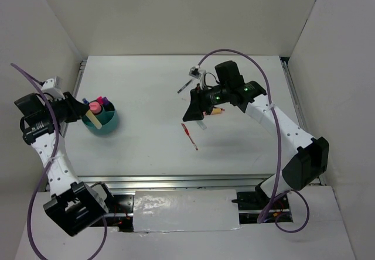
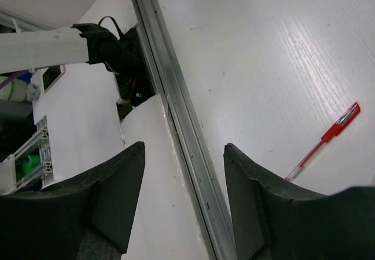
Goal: Sort the stationery into containers
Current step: Place the pen in the storage box.
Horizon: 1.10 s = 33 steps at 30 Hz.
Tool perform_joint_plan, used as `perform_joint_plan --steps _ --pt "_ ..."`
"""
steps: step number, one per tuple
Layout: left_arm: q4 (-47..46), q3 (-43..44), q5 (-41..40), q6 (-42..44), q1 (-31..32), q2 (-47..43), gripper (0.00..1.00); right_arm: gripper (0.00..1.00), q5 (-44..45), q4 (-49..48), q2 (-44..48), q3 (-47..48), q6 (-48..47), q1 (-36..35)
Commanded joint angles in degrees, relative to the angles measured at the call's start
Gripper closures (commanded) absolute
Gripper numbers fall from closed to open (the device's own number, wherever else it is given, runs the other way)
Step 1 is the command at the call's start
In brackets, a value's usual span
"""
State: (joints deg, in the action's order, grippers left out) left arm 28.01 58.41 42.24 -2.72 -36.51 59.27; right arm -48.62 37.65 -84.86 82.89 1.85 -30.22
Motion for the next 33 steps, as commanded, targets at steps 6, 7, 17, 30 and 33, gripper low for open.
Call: perform_joint_plan --steps 6,7,17,30,33 --pt "-3.7 3.2 3.4 5.4 -6.2 6.6 0.97 0.37 1.3 -3.7 4.5 -5.1 -1.2 0.7" --pt "-4.1 3.5 4.4 5.4 -7.1 7.4 0.94 0.37 1.1 -3.5 4.4 -5.0 -1.1 0.9" --pt "-14.9 2.6 5.0 3.3 -7.3 11.7 0.89 0.37 -0.7 -2.2 5.5 -7.7 -4.7 2.5" --pt "-21.1 2.1 3.2 1.4 -5.9 17.0 0.88 0.37 -2.2 -1.3 4.4 -7.8 -6.0 3.9" --pt "-21.8 1.5 2.8 1.5 -5.4 17.6 0.84 0.37 -1.8 -1.3 4.0 -7.5 -6.0 3.9"
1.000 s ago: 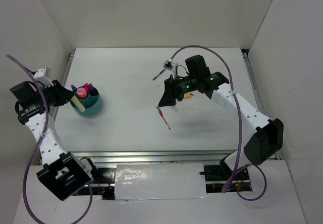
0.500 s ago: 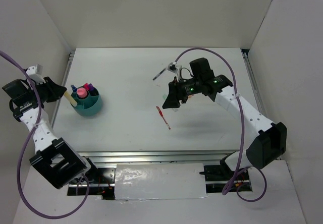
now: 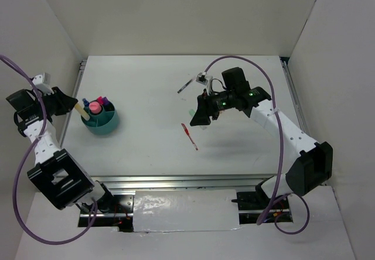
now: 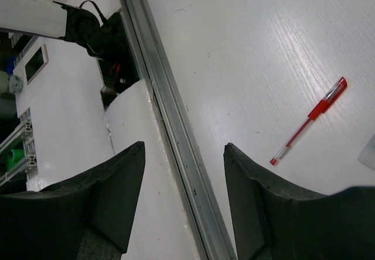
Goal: Sort the stationery into containers
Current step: Place the pen in the storage box, then pick up the pen from the center of the board.
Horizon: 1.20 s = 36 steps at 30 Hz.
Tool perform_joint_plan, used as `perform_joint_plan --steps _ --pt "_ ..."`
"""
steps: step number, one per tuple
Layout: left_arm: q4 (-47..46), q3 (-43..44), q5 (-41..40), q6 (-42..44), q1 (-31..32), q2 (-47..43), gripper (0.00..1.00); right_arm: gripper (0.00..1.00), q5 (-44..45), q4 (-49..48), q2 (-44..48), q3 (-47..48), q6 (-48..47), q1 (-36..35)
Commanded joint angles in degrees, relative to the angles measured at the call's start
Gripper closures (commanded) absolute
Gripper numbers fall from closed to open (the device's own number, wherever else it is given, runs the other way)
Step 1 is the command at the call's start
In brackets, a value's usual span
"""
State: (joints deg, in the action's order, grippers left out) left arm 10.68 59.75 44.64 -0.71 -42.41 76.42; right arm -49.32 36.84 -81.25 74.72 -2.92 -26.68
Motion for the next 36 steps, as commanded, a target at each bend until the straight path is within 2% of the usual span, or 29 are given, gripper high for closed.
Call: perform_joint_plan --steps 1,4,14,18,22,27,36 --pt "-4.6 -0.1 0.4 -0.6 0.7 0.7 0.83 0.37 -0.9 -0.4 0.1 0.9 -1.1 0.4" --pt "-5.8 -1.2 -0.3 -0.7 0.9 1.3 0.75 0.37 2.2 0.7 -1.2 2.4 -0.9 0.7" --pt "-10.1 -5.1 -2.2 -0.4 1.9 4.2 0.66 0.38 7.9 3.1 -5.5 6.1 -0.2 2.3" --pt "-10.1 -5.9 -2.5 0.0 2.1 3.7 0.5 0.36 12.7 2.4 -6.5 5.7 -0.1 2.2" --pt "-9.6 -5.0 -2.8 0.0 2.0 3.7 0.4 0.35 18.3 5.0 -10.5 8.4 0.3 2.2" --pt "-8.3 -3.1 -2.6 -0.1 1.9 3.0 0.34 0.34 23.6 9.6 -16.3 12.4 -0.9 1.7" --pt "-8.7 -0.9 0.4 -0.7 2.6 -5.8 0.34 0.38 32.8 10.4 -23.0 14.7 -3.8 0.3"
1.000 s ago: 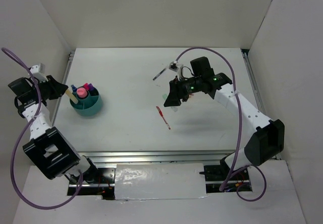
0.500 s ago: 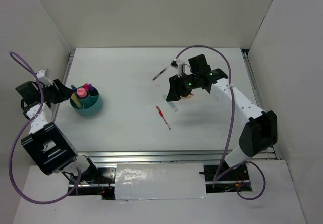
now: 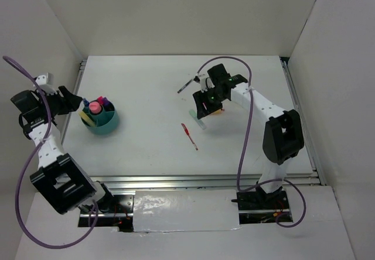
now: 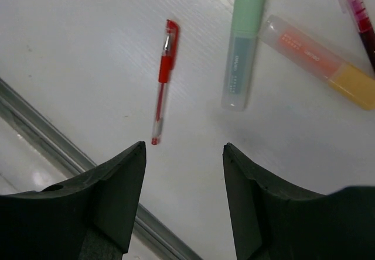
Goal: Sort the stationery into containers
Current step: Pick up the pen from the center of the board.
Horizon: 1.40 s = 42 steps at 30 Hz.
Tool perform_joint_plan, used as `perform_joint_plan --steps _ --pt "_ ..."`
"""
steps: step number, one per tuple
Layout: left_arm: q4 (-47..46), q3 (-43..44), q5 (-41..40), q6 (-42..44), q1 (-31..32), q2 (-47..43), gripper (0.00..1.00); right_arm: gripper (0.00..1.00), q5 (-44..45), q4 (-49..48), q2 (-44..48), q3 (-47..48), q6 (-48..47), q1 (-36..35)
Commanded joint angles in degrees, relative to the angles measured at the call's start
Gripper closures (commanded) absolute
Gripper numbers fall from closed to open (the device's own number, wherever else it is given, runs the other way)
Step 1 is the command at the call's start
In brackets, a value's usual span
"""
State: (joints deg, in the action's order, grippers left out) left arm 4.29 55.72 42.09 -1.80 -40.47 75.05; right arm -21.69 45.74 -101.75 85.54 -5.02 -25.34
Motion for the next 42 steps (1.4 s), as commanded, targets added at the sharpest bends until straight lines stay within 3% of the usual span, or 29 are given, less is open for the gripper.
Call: perform_joint_plan --steps 1,11,26,28,29,31,32,35,37,39,40,42 --pt "-1.8 3.4 3.3 0.7 1.1 -6.4 0.34 0.4 6.8 1.6 -3.4 4.5 -1.9 -1.2" --pt "2.5 1.0 1.8 6.6 6.9 -16.4 0.3 0.51 14.0 3.1 -16.8 15.2 -3.0 -3.6" --pt "2.3 -1.6 1.2 6.5 11.4 -21.6 0.29 0.55 19.8 4.6 -28.3 17.9 -2.2 -6.0" --pt "2.3 -2.1 0.9 6.4 12.1 -22.3 0.29 0.6 19.5 5.1 -28.8 17.9 -2.5 -6.1" --pt "2.1 -2.2 0.7 6.0 12.3 -22.5 0.29 0.7 19.0 5.2 -28.8 17.6 -2.6 -6.2" --pt "1.9 -2.6 1.8 5.2 12.4 -23.2 0.29 0.81 18.2 3.8 -26.9 15.7 -3.0 -6.5" --pt "1.8 -2.7 2.6 3.9 12.4 -23.5 0.29 0.89 17.2 3.4 -24.7 14.9 -3.2 -6.6" --pt "0.4 -3.0 8.1 -2.9 12.3 -24.7 0.3 1.0 11.3 0.6 -17.3 11.1 -4.0 -7.6" --pt "-2.6 -4.6 17.0 -11.4 12.6 -25.1 0.31 1.0 3.2 -3.0 -12.7 7.6 -4.5 -8.6" --pt "-12.3 -8.5 23.6 -19.9 15.0 -25.8 0.3 1.0 -8.2 -6.5 -6.1 4.8 -4.1 -9.1" --pt "-15.2 -9.7 24.2 -26.3 16.3 -26.3 0.3 1.0 -12.3 -7.5 -4.4 4.6 -3.8 -9.7" --pt "-19.7 -12.1 24.3 -29.6 20.6 -28.3 0.29 1.0 -22.2 -10.5 0.2 4.0 -1.8 -10.5"
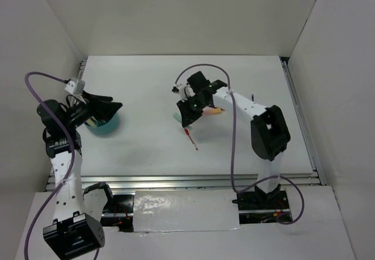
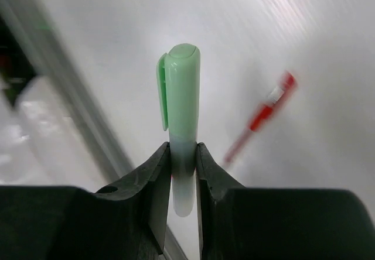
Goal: Sort the stationery into containers
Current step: Pick up the pen from the center of the board.
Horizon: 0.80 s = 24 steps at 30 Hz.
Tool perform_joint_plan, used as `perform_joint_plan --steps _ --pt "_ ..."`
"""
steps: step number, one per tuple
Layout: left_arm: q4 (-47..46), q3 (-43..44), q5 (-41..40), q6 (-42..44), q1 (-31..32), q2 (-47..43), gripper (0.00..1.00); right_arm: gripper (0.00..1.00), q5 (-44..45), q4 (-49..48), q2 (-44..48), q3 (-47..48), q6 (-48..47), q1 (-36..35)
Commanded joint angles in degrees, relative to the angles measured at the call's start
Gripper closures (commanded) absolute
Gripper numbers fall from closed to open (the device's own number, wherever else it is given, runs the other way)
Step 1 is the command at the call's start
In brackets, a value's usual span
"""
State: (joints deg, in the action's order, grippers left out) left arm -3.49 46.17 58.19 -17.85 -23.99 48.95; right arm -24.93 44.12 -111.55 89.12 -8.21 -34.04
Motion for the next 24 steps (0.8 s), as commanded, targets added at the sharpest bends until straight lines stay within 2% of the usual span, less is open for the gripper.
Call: perform_joint_plan --steps 1,3,7,13,16,24 --pt "-12.3 -3.0 7.6 -14.1 5.9 -3.0 0.29 1.0 -21.8 -9.8 11.3 0.4 2.0 -2.7" --pt "-9.9 -2.8 4.8 -12.7 10.2 -4.7 0.28 1.0 -29.7 -12.5 14.3 0.7 4.2 -3.5" --pt "-9.3 -2.4 1.6 -12.7 17.4 -6.1 0.27 1.0 -35.7 -15.6 18.5 0.7 7.5 -6.4" --pt "-13.6 -4.1 -3.4 -17.7 23.5 -7.0 0.26 1.0 -40.2 -19.6 20.7 -0.1 12.5 -8.7" --pt "-16.8 -4.7 -4.7 -21.1 28.5 -6.3 0.25 1.0 -40.6 -19.6 20.5 0.1 12.9 -9.1" --pt "-24.1 -6.4 -4.4 -29.8 28.9 -4.1 0.3 1.0 -40.7 -19.2 19.7 1.1 12.6 -9.7"
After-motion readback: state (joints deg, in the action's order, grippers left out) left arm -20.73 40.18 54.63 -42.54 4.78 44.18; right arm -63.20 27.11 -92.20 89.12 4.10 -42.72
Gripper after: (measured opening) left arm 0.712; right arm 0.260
